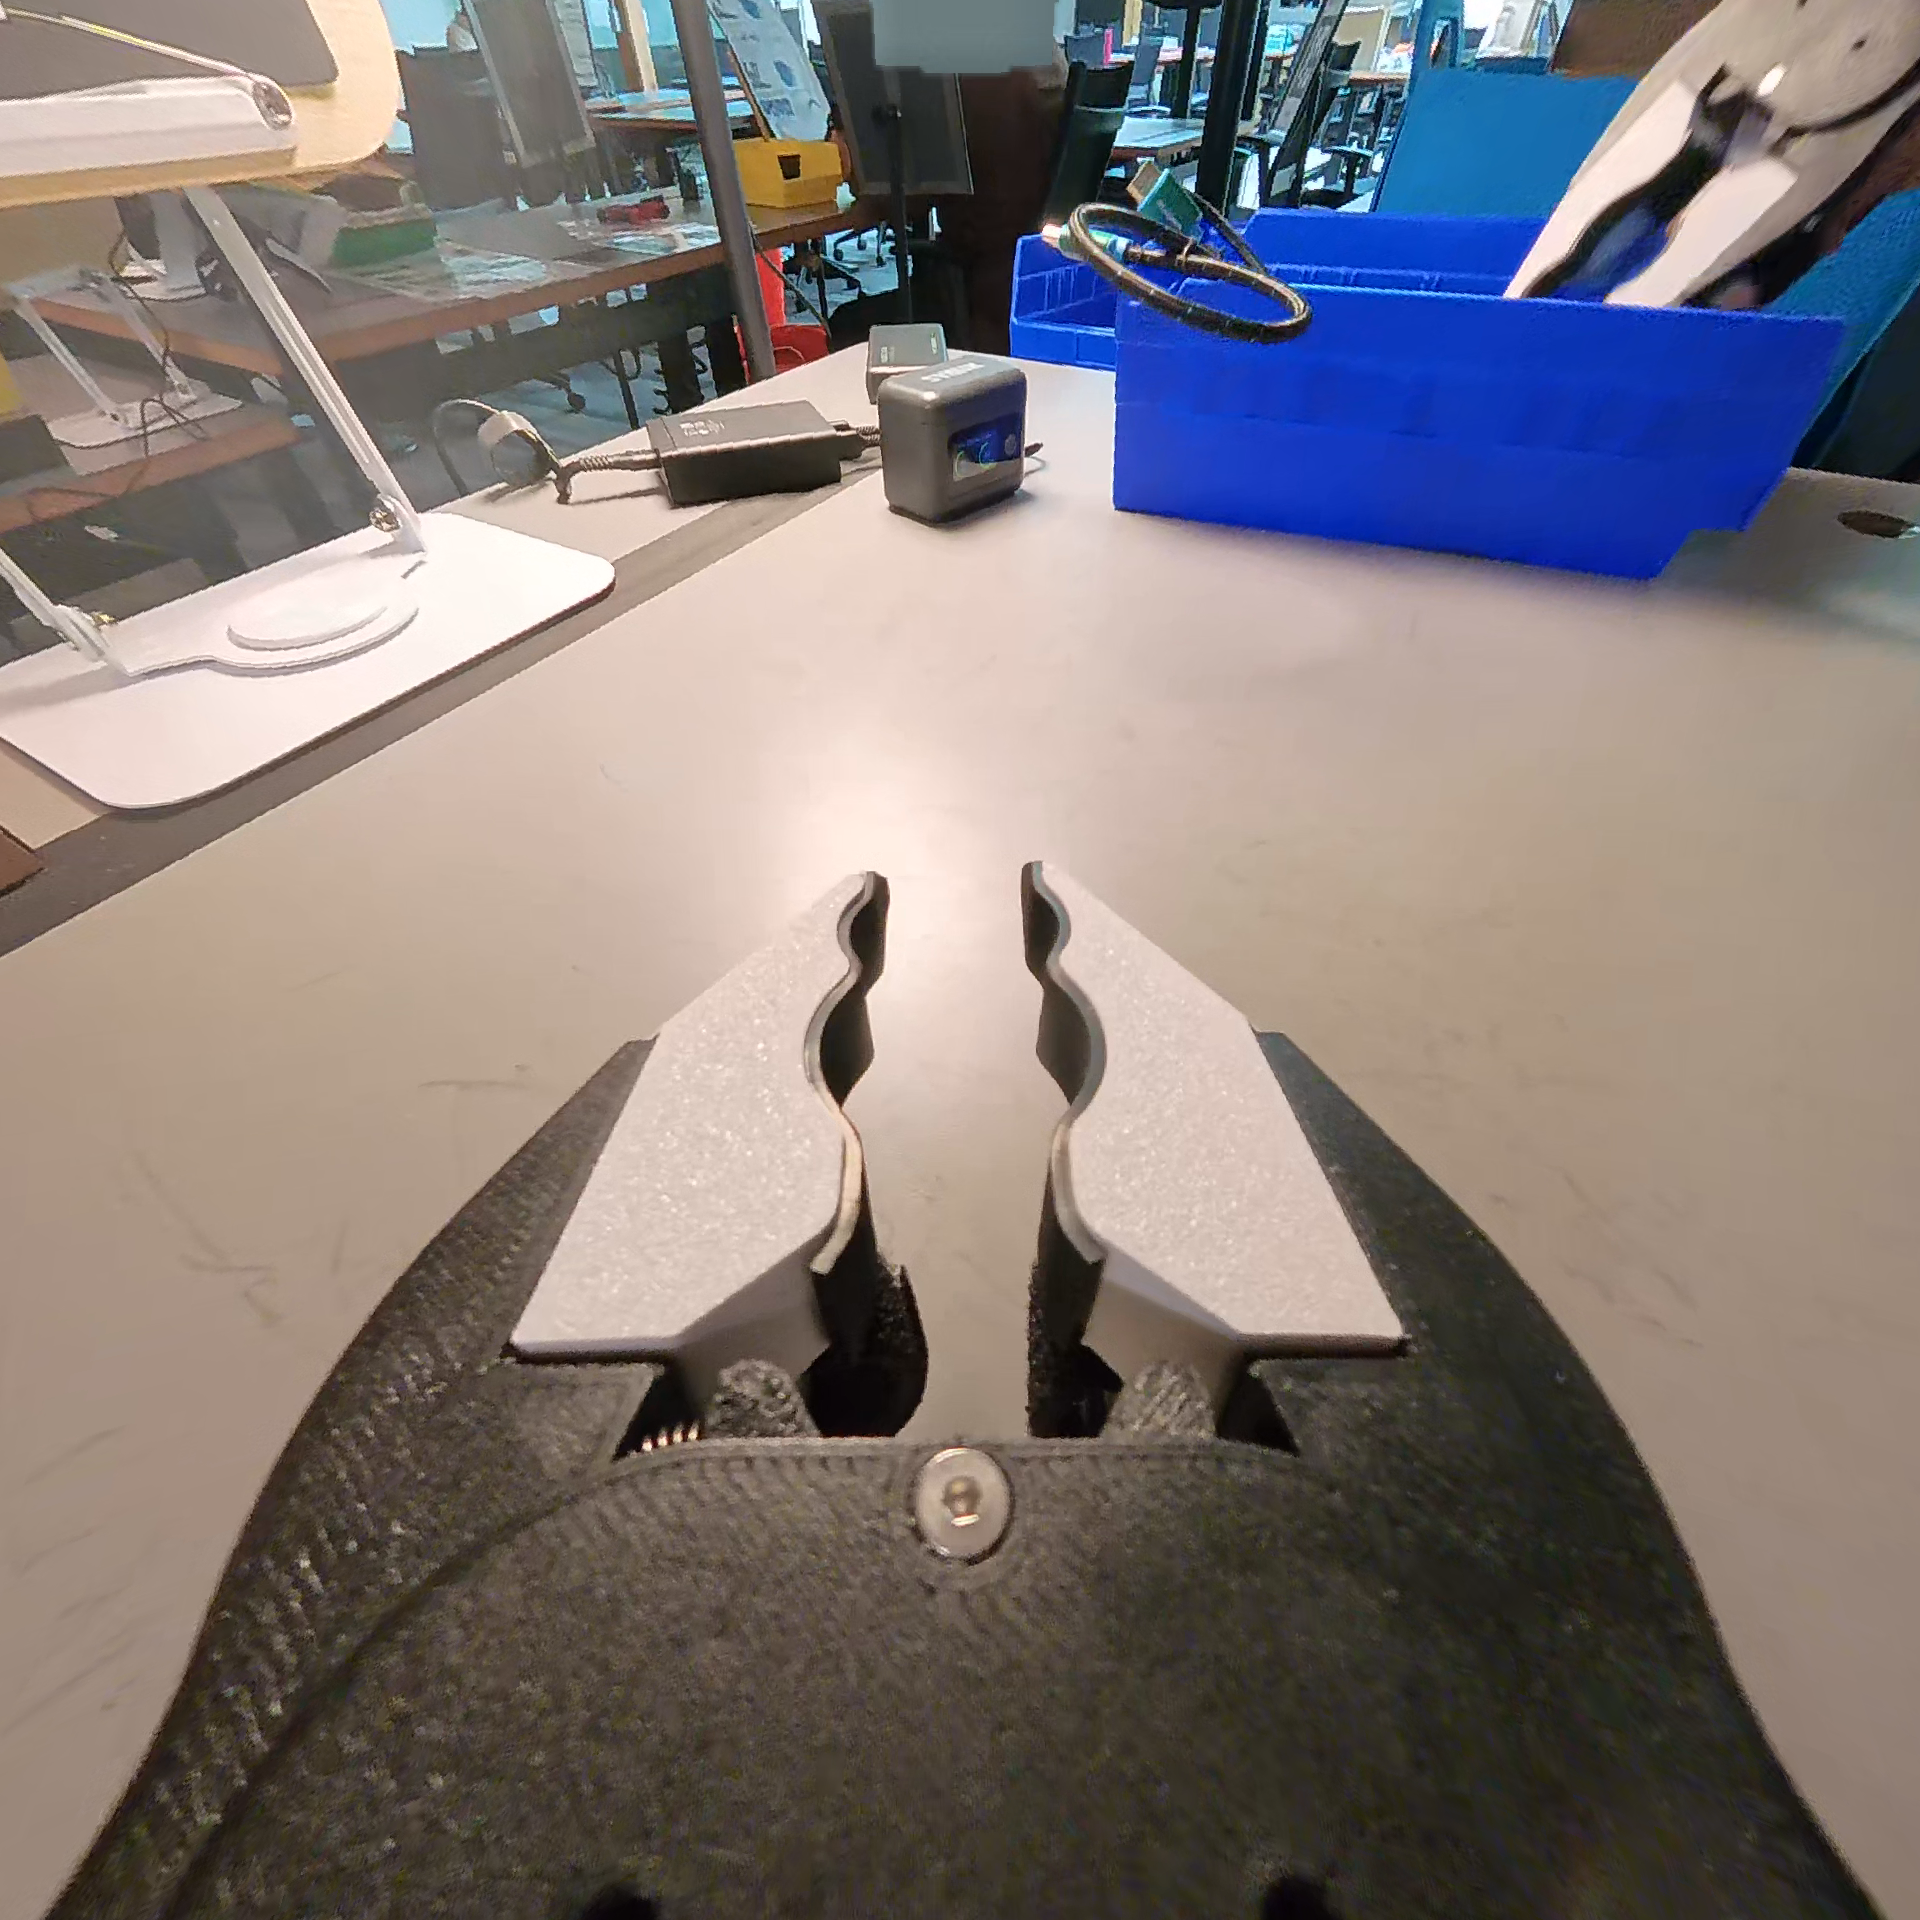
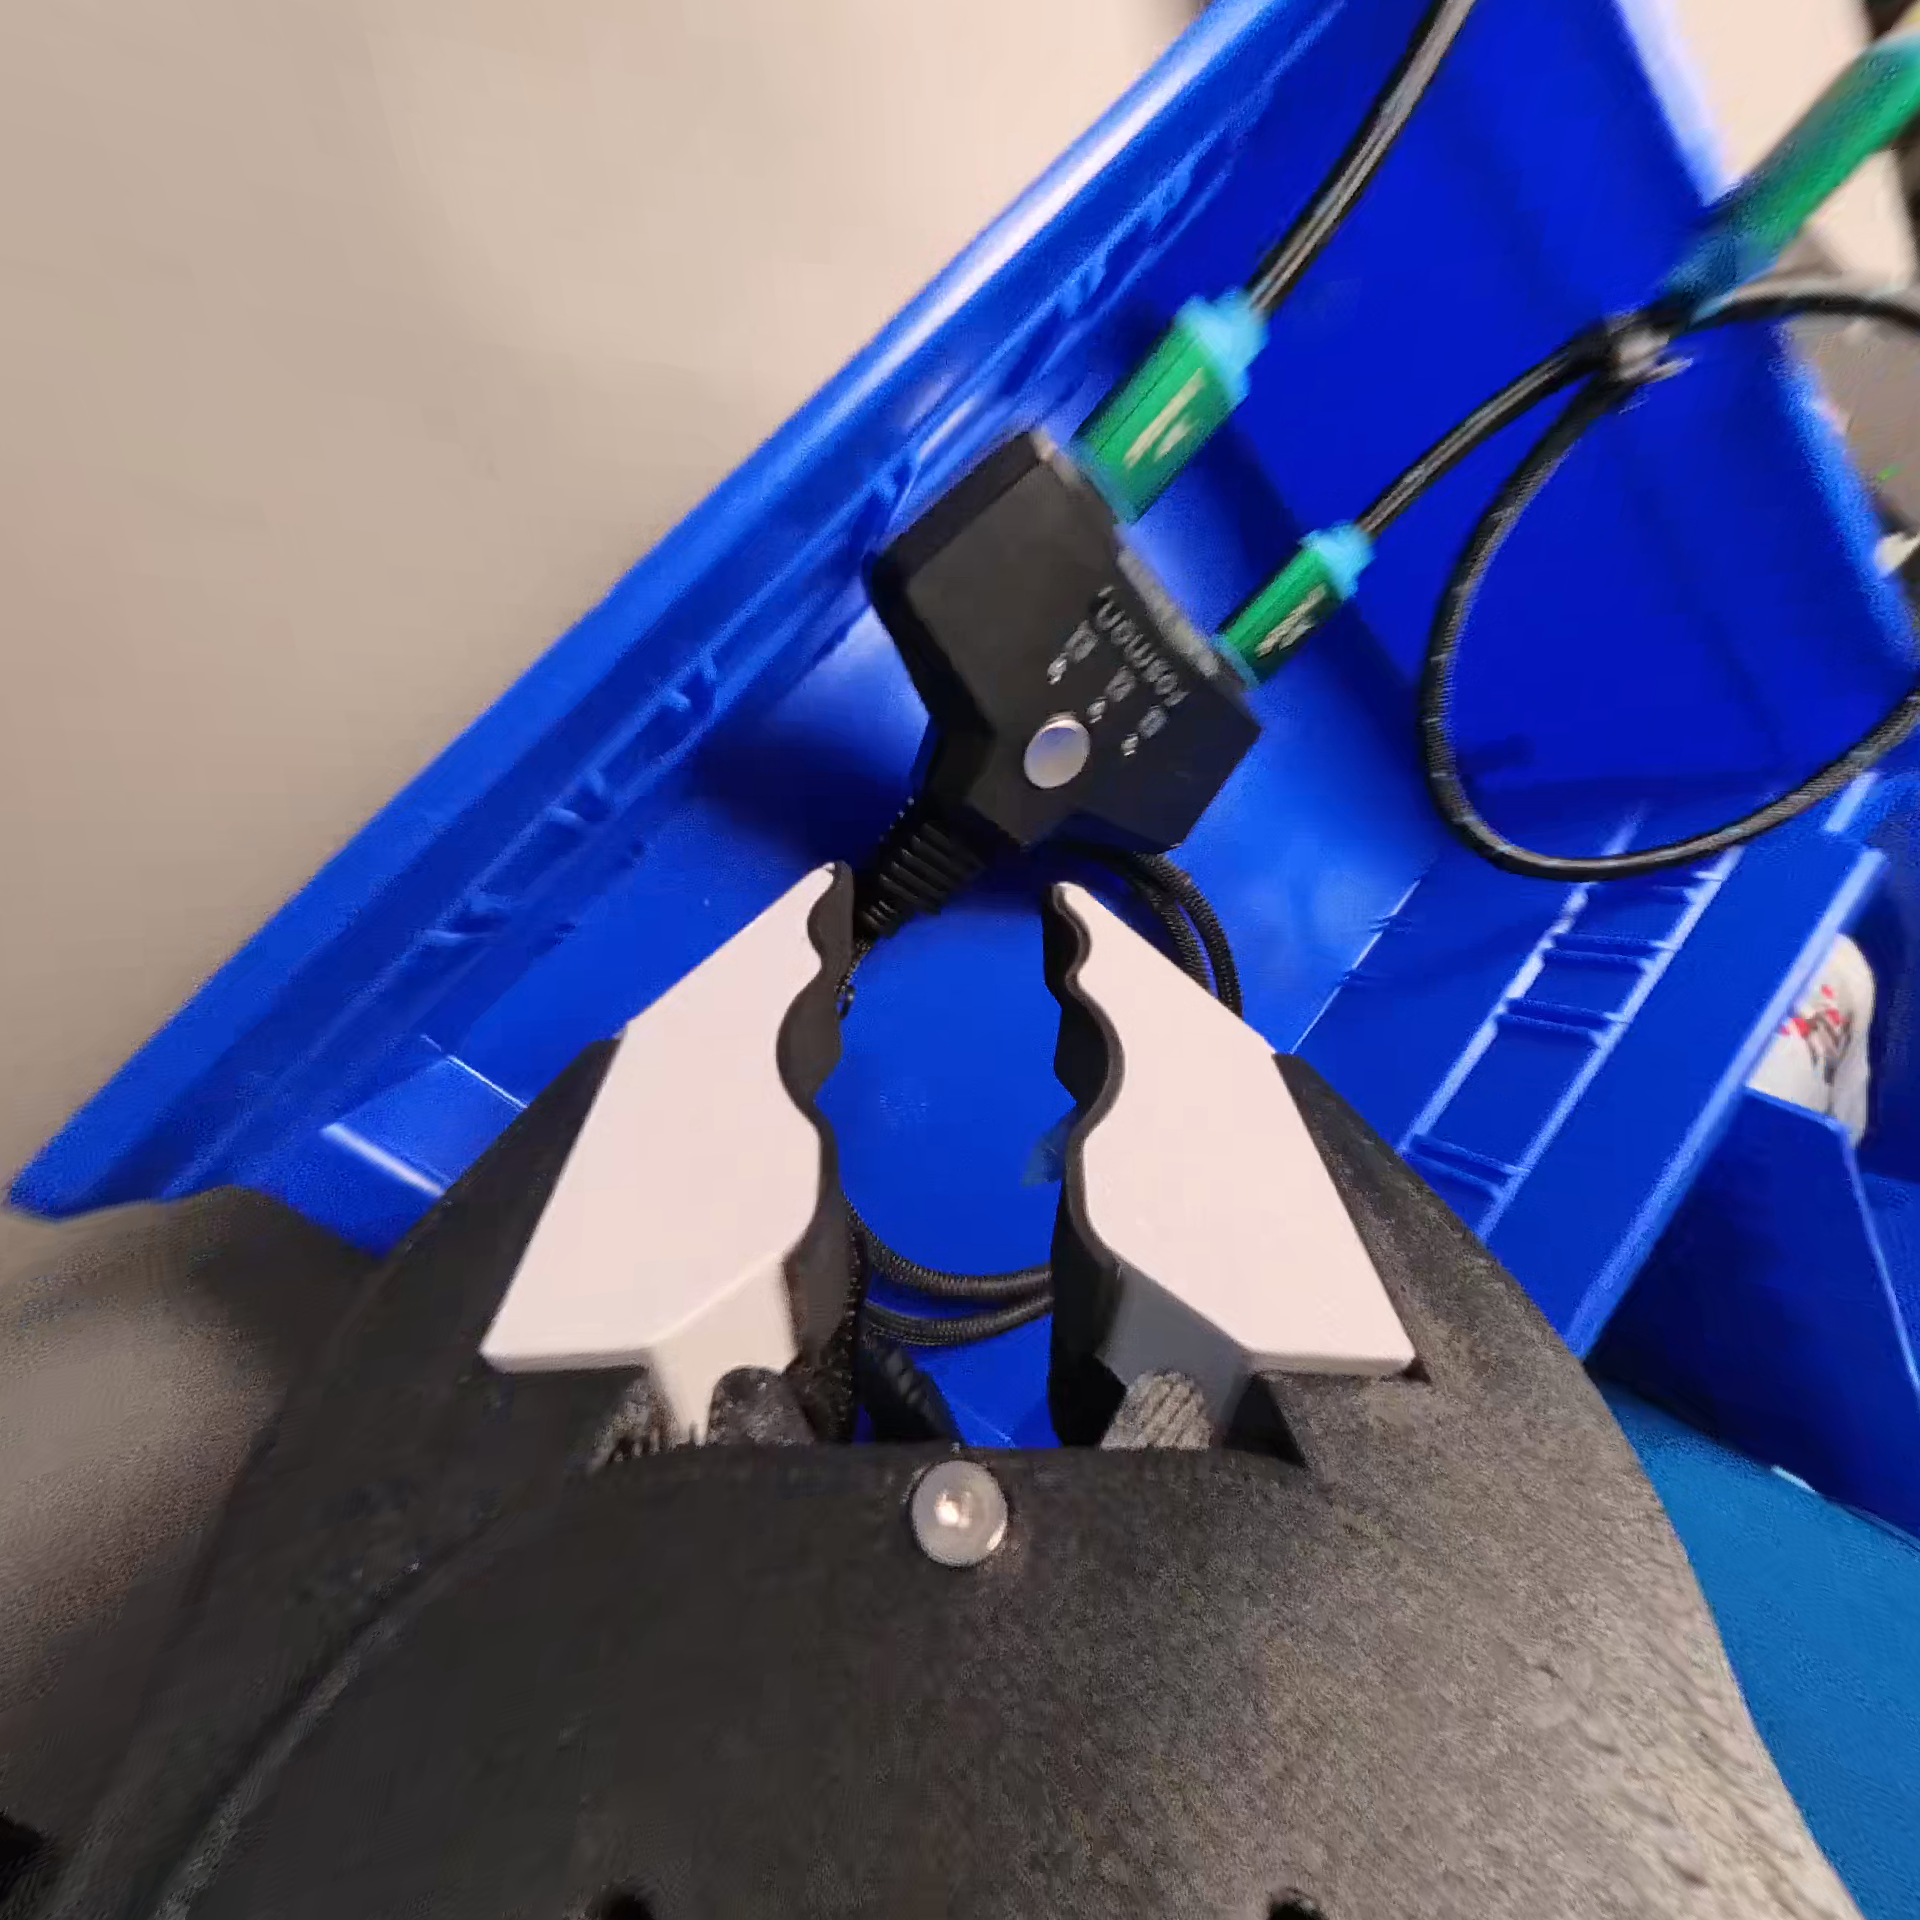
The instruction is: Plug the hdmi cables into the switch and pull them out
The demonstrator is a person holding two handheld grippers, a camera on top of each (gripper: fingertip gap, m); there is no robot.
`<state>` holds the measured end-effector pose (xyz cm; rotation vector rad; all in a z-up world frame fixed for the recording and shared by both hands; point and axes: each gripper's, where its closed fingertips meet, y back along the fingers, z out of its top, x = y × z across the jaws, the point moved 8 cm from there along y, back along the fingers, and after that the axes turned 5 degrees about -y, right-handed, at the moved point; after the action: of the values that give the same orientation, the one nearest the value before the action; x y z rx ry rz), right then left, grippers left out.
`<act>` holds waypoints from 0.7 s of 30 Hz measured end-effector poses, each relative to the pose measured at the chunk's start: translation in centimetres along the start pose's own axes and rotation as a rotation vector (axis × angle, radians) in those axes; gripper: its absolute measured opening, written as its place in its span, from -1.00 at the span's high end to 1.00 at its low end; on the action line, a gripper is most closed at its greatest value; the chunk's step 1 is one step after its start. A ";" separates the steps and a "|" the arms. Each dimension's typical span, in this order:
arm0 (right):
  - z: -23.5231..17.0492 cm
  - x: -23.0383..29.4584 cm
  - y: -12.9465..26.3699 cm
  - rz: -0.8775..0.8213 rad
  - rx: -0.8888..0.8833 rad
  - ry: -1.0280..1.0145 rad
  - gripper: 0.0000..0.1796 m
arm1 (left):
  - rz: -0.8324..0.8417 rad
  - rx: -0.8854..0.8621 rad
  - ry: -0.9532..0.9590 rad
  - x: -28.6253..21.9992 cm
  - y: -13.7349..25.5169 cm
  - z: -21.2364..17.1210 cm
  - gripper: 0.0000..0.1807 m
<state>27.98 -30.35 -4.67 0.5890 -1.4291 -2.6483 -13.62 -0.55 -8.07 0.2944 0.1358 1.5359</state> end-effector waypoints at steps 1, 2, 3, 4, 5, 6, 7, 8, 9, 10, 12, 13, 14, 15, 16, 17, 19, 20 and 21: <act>0.4 -0.4 0.9 -0.007 -0.048 -0.018 0.57 | -0.002 0.001 0.001 0.0 0.0 0.0 0.70; 0.9 -0.8 1.5 -0.023 -0.096 -0.034 0.58 | -0.004 0.003 0.003 0.0 -0.1 0.0 0.70; 1.6 -1.3 1.8 -0.047 -0.141 -0.058 0.60 | -0.006 0.005 0.004 0.0 -0.1 0.0 0.70; 2.3 -1.8 1.7 -0.068 -0.176 -0.085 0.63 | -0.007 0.007 0.004 0.0 -0.1 -0.1 0.70; 3.0 -2.0 1.2 -0.075 -0.194 -0.105 0.63 | -0.008 0.008 0.002 0.0 -0.2 -0.1 0.70; 3.4 -2.0 0.4 -0.070 -0.192 -0.111 0.65 | -0.008 0.009 -0.001 0.0 -0.2 -0.1 0.70; 3.6 -1.9 -0.7 -0.065 -0.166 -0.109 0.67 | -0.006 0.009 -0.005 0.0 -0.2 -0.1 0.70; 3.5 -1.8 -2.1 -0.062 -0.113 -0.102 0.68 | -0.006 0.009 -0.006 -0.1 -0.2 -0.1 0.70; 3.3 -1.6 -3.3 -0.062 -0.065 -0.091 0.71 | -0.006 0.008 -0.007 -0.1 -0.1 -0.1 0.71; 3.2 -1.5 -4.0 -0.068 -0.062 -0.087 0.91 | -0.006 0.007 -0.004 -0.2 -0.1 -0.2 0.70; 3.3 -1.6 -3.9 -0.068 -0.083 -0.110 0.94 | 0.001 -0.002 -0.008 -0.2 0.0 -0.2 0.70; 3.1 -1.7 -3.4 -0.080 -0.076 -0.118 0.84 | 0.004 -0.005 -0.006 -0.2 0.0 -0.2 0.70; 3.0 -1.9 -2.7 -0.117 -0.084 -0.120 0.76 | 0.008 -0.007 -0.002 -0.2 0.1 -0.2 0.70; 3.1 -2.1 -1.7 -0.156 -0.109 -0.125 0.78 | 0.009 -0.010 0.000 -0.1 0.1 -0.2 0.70; 3.3 -2.0 -0.4 -0.184 -0.147 -0.139 0.78 | 0.009 -0.009 0.002 -0.1 0.0 -0.2 0.70; 3.7 -1.9 1.1 -0.214 -0.202 -0.161 0.77 | 0.010 -0.006 0.004 -0.1 0.0 -0.3 0.70; 4.9 -0.7 4.3 -0.239 -0.349 -0.205 0.77 | 0.015 0.006 0.004 0.0 -0.2 -0.4 0.70; 5.8 0.5 5.5 -0.218 -0.424 -0.220 0.77 | 0.018 0.013 0.002 0.0 -0.3 -0.4 0.70; 6.6 1.8 6.4 -0.189 -0.491 -0.231 0.77 | 0.022 0.021 0.002 0.0 -0.4 -0.4 0.69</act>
<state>23.14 -29.18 3.30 0.3909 -0.7280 -3.1367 -13.33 -0.49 -8.59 0.3119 0.1503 1.5573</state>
